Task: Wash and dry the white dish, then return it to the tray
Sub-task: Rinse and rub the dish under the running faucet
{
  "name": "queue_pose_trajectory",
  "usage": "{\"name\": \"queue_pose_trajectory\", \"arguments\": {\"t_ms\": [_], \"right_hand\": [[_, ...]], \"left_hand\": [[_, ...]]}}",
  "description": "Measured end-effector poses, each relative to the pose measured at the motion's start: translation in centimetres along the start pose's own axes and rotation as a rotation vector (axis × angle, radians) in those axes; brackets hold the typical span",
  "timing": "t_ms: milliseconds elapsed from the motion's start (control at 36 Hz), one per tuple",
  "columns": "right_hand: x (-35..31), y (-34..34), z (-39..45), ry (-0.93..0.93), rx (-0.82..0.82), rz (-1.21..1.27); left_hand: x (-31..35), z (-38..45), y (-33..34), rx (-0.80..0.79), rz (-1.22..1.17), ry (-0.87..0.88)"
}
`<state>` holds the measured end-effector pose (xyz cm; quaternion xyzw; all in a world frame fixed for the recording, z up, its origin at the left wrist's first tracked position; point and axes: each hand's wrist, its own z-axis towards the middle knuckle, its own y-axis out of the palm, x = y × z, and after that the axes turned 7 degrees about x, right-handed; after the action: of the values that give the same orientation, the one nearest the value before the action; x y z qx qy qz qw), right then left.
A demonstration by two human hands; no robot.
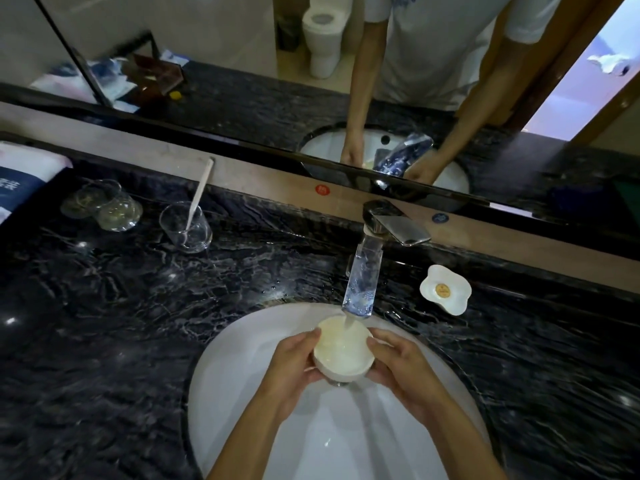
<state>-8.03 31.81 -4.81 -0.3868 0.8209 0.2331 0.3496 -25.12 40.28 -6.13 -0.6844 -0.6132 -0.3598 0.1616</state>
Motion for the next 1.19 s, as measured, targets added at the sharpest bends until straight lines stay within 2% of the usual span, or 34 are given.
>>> {"name": "queue_pose_trajectory", "arguments": {"t_ms": [139, 250, 361, 472, 611, 694, 806, 972, 1083, 1194], "right_hand": [[1.7, 0.8, 0.0, 0.039, -0.034, 0.26], [2.0, 0.8, 0.0, 0.02, -0.007, 0.311], [1.4, 0.6, -0.6, -0.039, 0.042, 0.204], [0.2, 0.8, -1.2, -0.138, 0.086, -0.003], [-0.7, 1.0, -1.0, -0.129, 0.124, -0.112], [-0.3, 0.8, -0.7, -0.051, 0.097, -0.062], [0.7, 0.6, -0.4, 0.049, 0.025, 0.07], [1.8, 0.5, -0.3, 0.067, -0.01, 0.267], [1.3, 0.3, -0.7, -0.057, 0.017, 0.138], [-0.1, 0.3, -1.2, -0.158, 0.027, -0.076]], "left_hand": [[0.8, -0.1, -0.1, -0.011, 0.161, 0.128], [0.7, -0.1, -0.2, -0.027, 0.135, 0.158], [0.0, 0.0, -0.1, -0.004, 0.069, 0.151], [-0.9, 0.1, 0.1, 0.018, 0.005, 0.05], [-1.3, 0.0, 0.1, -0.014, -0.089, -0.065], [-0.9, 0.0, 0.0, 0.026, -0.065, -0.072], [0.1, 0.1, 0.0, 0.048, 0.06, 0.032], [0.7, 0.5, 0.1, 0.056, 0.127, 0.142], [0.3, 0.3, -0.1, 0.009, 0.051, 0.165], [-0.6, 0.1, -0.1, 0.044, 0.035, 0.114]]}}
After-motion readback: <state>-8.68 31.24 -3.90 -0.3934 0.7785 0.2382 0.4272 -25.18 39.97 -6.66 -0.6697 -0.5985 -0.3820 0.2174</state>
